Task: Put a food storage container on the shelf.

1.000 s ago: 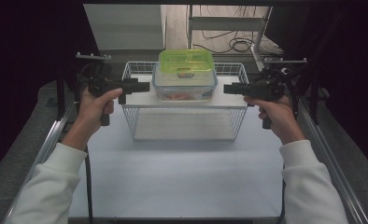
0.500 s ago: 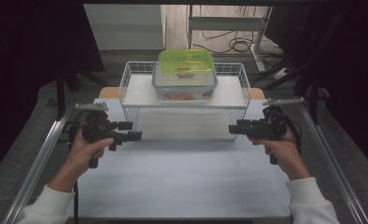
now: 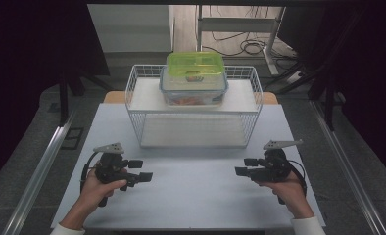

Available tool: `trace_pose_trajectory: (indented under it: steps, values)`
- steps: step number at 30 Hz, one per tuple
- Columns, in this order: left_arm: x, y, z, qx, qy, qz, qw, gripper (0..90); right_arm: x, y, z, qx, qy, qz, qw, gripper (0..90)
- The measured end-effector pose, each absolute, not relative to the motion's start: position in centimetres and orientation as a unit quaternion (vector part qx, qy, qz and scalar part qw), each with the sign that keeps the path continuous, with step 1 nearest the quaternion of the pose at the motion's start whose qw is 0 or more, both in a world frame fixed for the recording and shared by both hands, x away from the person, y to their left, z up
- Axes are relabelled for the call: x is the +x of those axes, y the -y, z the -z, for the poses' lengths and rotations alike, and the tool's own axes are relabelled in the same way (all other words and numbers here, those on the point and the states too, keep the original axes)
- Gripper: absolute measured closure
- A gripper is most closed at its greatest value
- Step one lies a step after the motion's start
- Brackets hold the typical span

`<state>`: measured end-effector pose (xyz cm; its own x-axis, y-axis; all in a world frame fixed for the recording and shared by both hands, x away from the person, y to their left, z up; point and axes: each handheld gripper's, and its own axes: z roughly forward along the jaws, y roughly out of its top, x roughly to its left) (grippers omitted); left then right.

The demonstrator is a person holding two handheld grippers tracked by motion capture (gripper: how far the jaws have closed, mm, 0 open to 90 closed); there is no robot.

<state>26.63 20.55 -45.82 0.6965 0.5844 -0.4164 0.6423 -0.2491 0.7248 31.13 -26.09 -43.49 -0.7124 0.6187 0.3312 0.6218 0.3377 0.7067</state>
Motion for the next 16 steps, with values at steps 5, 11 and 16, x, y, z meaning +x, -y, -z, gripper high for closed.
trace_pose_trajectory:
  steps: [5,11,16]
  values:
    - [26.2,-20.2,46.6,0.794,-0.388,0.031,0.466,23.9,30.7,26.0,45.0,-0.378,0.823,0.424,0.012,36.5]
    - [26.2,-20.4,46.9,0.792,-0.394,0.031,0.465,24.0,30.3,26.4,45.1,-0.383,0.819,0.427,0.000,36.6]
    - [26.2,-20.5,47.0,0.791,-0.393,0.031,0.468,23.4,29.9,26.7,44.9,-0.382,0.812,0.440,-0.016,36.8]
